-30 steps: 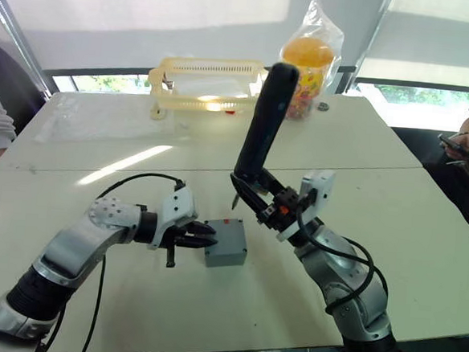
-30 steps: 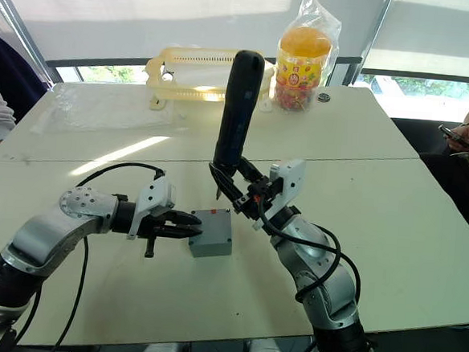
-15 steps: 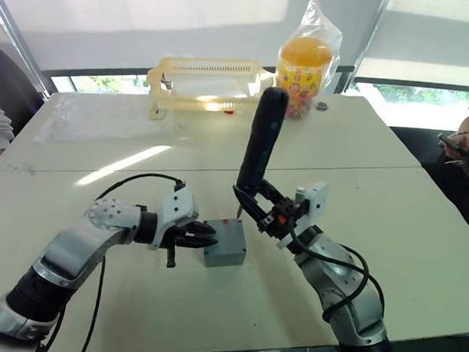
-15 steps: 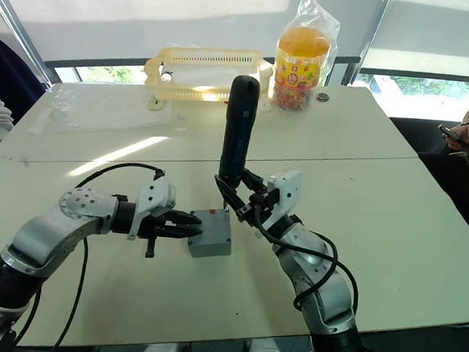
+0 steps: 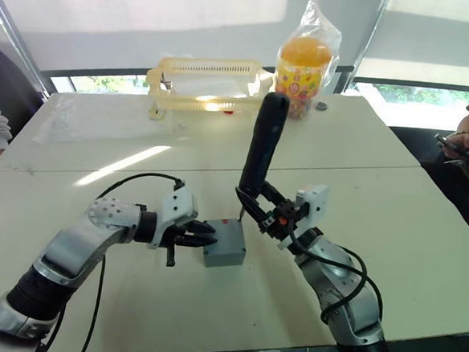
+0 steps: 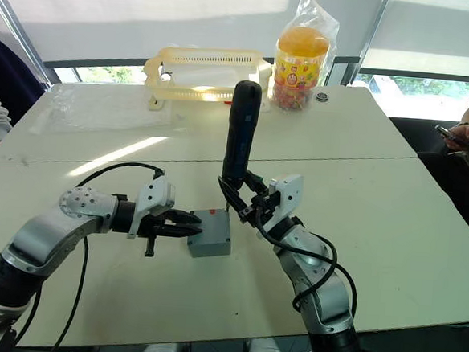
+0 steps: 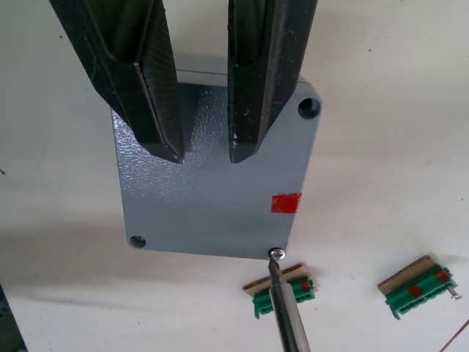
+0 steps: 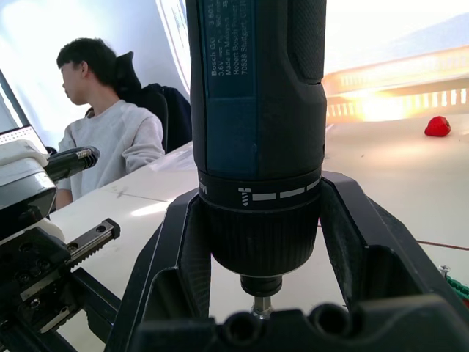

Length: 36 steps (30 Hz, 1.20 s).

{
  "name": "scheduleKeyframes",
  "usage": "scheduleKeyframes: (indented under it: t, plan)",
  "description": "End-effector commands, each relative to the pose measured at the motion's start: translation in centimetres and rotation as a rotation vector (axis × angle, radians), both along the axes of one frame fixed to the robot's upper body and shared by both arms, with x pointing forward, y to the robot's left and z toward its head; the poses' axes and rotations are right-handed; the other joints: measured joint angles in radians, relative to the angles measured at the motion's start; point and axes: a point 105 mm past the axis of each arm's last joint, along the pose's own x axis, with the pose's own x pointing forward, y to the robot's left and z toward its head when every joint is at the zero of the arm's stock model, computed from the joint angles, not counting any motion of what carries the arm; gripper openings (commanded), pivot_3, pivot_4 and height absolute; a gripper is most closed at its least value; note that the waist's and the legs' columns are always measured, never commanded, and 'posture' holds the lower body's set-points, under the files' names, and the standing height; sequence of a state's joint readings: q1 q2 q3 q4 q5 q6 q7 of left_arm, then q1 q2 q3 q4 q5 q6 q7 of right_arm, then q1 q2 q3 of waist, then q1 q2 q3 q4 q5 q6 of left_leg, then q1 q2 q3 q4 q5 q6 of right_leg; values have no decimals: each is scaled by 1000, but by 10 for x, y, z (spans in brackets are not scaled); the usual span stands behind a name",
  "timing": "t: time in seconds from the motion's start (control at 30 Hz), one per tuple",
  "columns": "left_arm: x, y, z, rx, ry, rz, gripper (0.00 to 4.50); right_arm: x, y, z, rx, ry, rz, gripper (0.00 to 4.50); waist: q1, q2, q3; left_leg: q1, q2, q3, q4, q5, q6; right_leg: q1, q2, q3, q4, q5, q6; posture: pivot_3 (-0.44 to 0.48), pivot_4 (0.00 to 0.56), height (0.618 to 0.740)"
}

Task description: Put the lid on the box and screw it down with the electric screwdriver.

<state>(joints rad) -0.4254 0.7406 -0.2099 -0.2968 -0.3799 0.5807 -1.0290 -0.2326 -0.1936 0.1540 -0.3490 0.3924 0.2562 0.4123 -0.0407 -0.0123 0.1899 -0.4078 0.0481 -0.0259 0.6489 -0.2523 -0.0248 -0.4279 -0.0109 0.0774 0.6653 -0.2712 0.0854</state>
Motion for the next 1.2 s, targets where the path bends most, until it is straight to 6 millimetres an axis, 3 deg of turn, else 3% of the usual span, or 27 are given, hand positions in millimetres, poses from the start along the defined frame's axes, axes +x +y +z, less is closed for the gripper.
scheduleKeyframes:
  t: [0.03, 0.4, 0.73, 1.2]
  plan:
    - [1, 2, -3, 19, 0, 15, 935, -4, 0, 18, 36, -79, 4, 1715, 0, 0, 0, 0, 0, 0, 0, 0, 0, 0, 0, 0, 0, 0, 0, 0, 150, 740]
    - [1, 2, -4, 20, 2, 14, 935, -6, 3, 23, 36, -93, 17, 1715, 0, 0, 0, 0, 0, 0, 0, 0, 0, 0, 0, 0, 0, 0, 0, 0, 150, 740]
    - [0, 0, -4, 14, 3, 14, 935, -5, 3, 15, 22, -76, 11, 1715, 0, 0, 0, 0, 0, 0, 0, 0, 0, 0, 0, 0, 0, 0, 0, 0, 150, 740]
    - [2, -1, -3, 12, -2, 17, 935, -5, 12, -23, -181, -49, 52, 1715, -1, -1, -2, 1, 0, 0, 0, 0, 0, 1, 0, 0, 0, 0, 0, 0, 150, 740]
